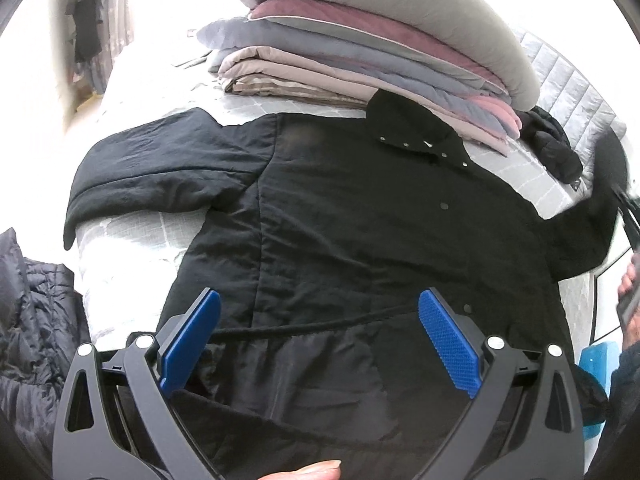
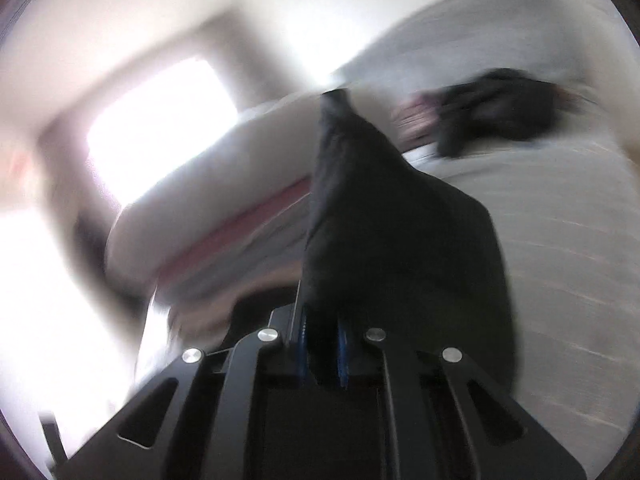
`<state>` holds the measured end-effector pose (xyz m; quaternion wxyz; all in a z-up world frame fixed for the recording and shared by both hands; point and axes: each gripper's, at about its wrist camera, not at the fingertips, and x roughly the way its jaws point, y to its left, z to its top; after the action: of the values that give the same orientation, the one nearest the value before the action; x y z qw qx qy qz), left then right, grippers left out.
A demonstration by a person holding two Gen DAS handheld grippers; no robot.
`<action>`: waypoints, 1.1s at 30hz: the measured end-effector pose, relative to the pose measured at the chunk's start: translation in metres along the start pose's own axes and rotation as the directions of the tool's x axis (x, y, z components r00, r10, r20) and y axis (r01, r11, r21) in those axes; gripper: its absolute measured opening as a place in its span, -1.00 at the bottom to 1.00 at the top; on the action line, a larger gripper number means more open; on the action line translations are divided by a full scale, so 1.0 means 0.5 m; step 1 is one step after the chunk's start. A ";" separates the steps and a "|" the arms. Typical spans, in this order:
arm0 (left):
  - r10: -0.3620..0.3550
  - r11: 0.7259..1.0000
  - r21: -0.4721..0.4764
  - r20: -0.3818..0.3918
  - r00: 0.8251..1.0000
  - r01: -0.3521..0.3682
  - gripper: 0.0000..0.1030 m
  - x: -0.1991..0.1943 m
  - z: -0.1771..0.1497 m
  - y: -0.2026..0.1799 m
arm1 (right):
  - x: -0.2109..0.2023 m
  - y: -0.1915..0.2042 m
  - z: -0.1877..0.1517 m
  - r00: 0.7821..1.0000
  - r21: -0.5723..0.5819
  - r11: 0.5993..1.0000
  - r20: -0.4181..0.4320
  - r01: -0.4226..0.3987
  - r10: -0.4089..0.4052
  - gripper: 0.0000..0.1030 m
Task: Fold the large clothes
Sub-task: 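Lift the grasped side with the right tool and fold it over the body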
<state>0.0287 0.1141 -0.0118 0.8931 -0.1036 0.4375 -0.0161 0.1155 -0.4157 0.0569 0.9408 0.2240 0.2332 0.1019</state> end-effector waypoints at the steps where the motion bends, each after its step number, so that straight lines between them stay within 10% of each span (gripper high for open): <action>1: -0.003 1.000 -0.005 0.005 1.000 0.003 0.86 -0.004 0.001 0.006 | 0.036 0.041 -0.014 0.999 -0.040 0.999 -0.042 -0.022 0.021 -0.75; 6: -0.010 0.999 -0.030 0.021 1.000 0.011 0.86 -0.023 0.007 0.036 | 0.262 0.216 -0.179 0.937 -0.192 0.973 -0.343 -0.131 0.059 -0.55; 7: -0.009 0.999 -0.033 0.025 1.000 0.010 0.86 -0.026 0.008 0.041 | 0.313 0.235 -0.229 0.905 -0.202 0.967 -0.422 -0.153 0.055 -0.41; 8: -0.008 0.999 -0.037 0.030 1.000 0.009 0.86 -0.029 0.011 0.048 | 0.357 0.245 -0.273 0.845 -0.179 0.966 -0.530 -0.188 0.066 0.03; 10: -0.010 0.999 -0.051 0.034 0.999 0.011 0.86 -0.037 0.015 0.066 | 0.416 0.250 -0.340 0.709 -0.138 0.971 -0.704 -0.197 0.044 0.17; 17: -0.061 0.998 -0.036 -0.064 0.996 0.059 0.86 -0.018 0.024 0.136 | 0.229 0.195 -0.236 0.647 0.003 0.948 -0.730 -0.318 0.220 0.47; 22: 0.020 0.996 -0.087 -0.131 0.991 -0.032 0.86 0.017 0.025 0.209 | 0.036 0.033 -0.199 0.620 0.075 0.975 -0.760 -0.210 0.192 0.52; 28: 0.001 0.992 -0.123 -0.155 0.988 -0.020 0.86 0.050 0.032 0.268 | -0.075 -0.172 -0.254 0.629 0.228 0.973 -0.752 -0.033 0.197 0.52; 33: -0.138 0.985 -0.130 -0.229 0.964 0.110 0.86 0.099 0.015 0.265 | -0.089 -0.167 -0.325 0.563 0.307 0.944 -0.762 -0.123 0.321 0.52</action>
<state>0.0567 0.2391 -0.0724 0.8242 -0.1798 0.5337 -0.0587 0.0052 -0.4418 -0.0933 0.6827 0.2836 0.6108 0.2835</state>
